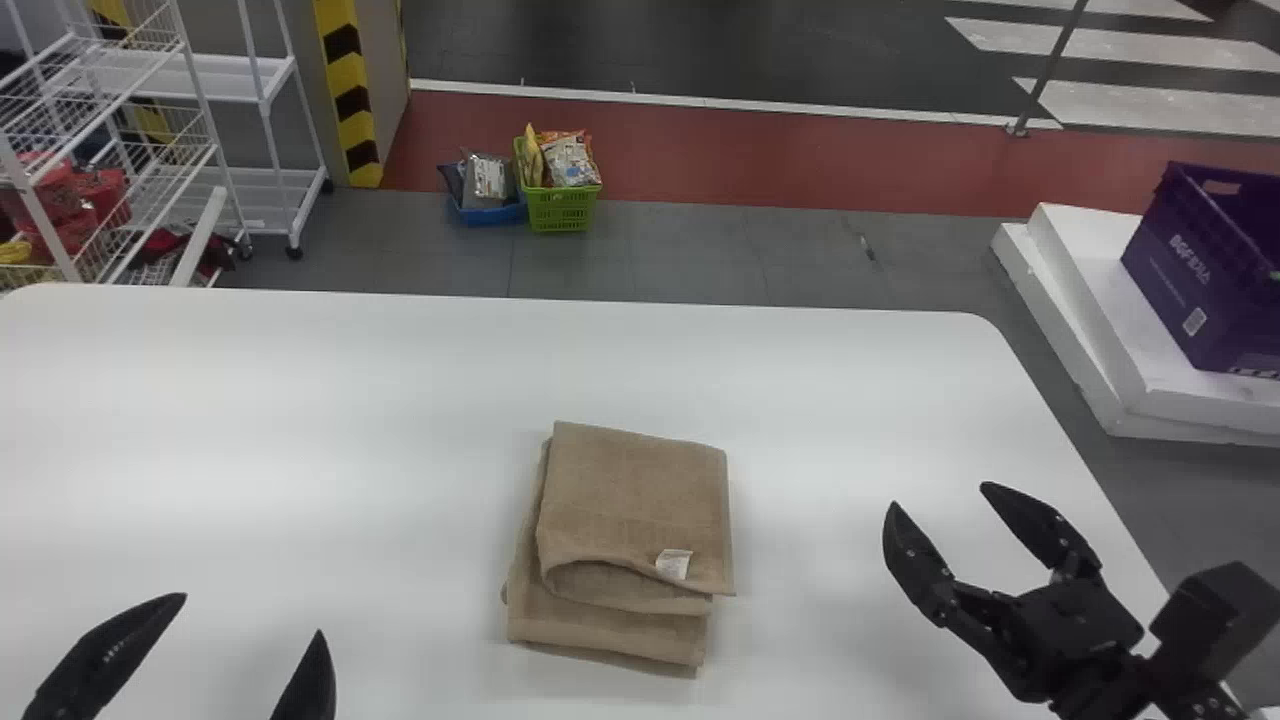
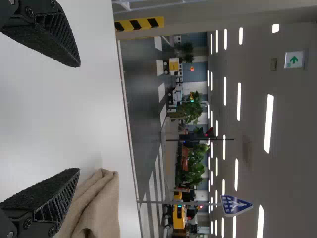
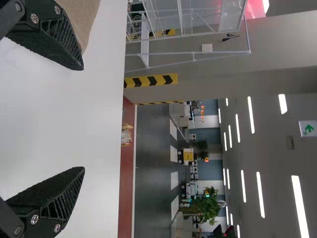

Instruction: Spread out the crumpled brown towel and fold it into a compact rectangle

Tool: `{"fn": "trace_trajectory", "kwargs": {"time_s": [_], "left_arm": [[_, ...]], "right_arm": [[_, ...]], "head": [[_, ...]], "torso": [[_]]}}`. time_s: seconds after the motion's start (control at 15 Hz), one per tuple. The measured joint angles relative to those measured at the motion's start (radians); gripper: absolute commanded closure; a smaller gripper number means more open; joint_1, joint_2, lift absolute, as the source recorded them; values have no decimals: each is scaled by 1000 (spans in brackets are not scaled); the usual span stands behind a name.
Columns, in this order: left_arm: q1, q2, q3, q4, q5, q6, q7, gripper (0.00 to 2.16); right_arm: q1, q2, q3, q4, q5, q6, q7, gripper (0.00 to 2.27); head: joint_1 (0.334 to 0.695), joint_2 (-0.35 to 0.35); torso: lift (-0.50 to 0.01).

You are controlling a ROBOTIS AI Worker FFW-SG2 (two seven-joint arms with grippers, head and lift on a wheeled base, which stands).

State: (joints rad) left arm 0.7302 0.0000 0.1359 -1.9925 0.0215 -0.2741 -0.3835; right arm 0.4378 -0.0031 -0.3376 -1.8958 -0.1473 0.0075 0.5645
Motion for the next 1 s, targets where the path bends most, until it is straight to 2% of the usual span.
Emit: {"fn": "trace_trajectory", "kwargs": {"time_s": [1.0], "left_arm": [[-24, 0, 33, 54, 36, -27, -14, 53]], "right_arm": [[-5, 0, 12, 28, 6, -43, 6, 97]], "head": [[695, -84]], "torso": [[-127]]}}
